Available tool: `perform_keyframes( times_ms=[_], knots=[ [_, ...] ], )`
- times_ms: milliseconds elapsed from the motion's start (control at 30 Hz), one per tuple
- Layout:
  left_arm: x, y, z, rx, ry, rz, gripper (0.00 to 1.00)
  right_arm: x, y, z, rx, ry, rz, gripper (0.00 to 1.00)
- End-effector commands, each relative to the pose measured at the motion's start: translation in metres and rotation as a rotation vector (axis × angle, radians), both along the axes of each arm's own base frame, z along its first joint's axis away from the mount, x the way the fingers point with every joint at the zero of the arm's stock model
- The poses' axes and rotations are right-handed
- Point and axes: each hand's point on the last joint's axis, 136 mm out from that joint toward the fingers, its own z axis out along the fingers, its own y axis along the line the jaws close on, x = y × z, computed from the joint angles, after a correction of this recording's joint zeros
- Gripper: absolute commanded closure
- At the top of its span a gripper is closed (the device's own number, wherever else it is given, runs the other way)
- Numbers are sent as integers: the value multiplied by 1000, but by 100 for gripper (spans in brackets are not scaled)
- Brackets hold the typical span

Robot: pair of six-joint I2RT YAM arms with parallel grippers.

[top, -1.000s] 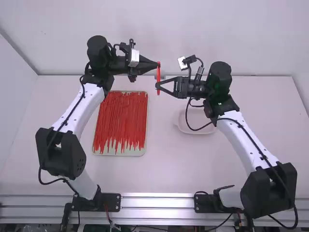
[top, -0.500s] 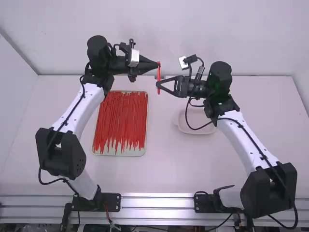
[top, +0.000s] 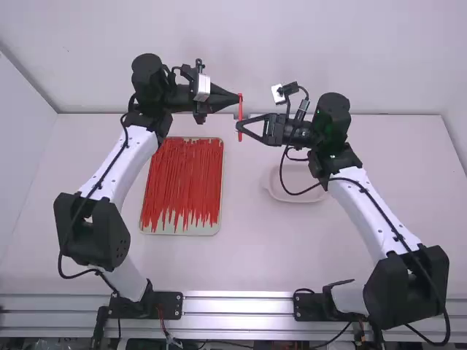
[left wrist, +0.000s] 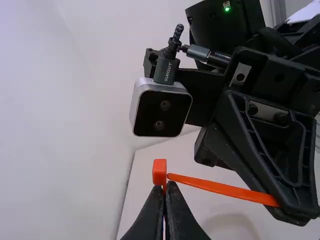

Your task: Fasten the cable tie

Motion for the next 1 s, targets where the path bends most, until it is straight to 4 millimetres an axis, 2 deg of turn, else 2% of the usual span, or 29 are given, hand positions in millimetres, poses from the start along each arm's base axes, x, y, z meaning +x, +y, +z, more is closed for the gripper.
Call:
perform_keyframes(
  times_ms=[0,800,967],
  knots=[
    [-6,-1,1,2,-7,-22,98,0,-1,-2,0,6,2,100],
    [-15,-4,-4,8,10,-74,98,4,-2,-2,0,9,-23,100],
    [-18,-9,-7,11,31,-87,98,4,-2,9,29,-9,-24,100]
  ],
)
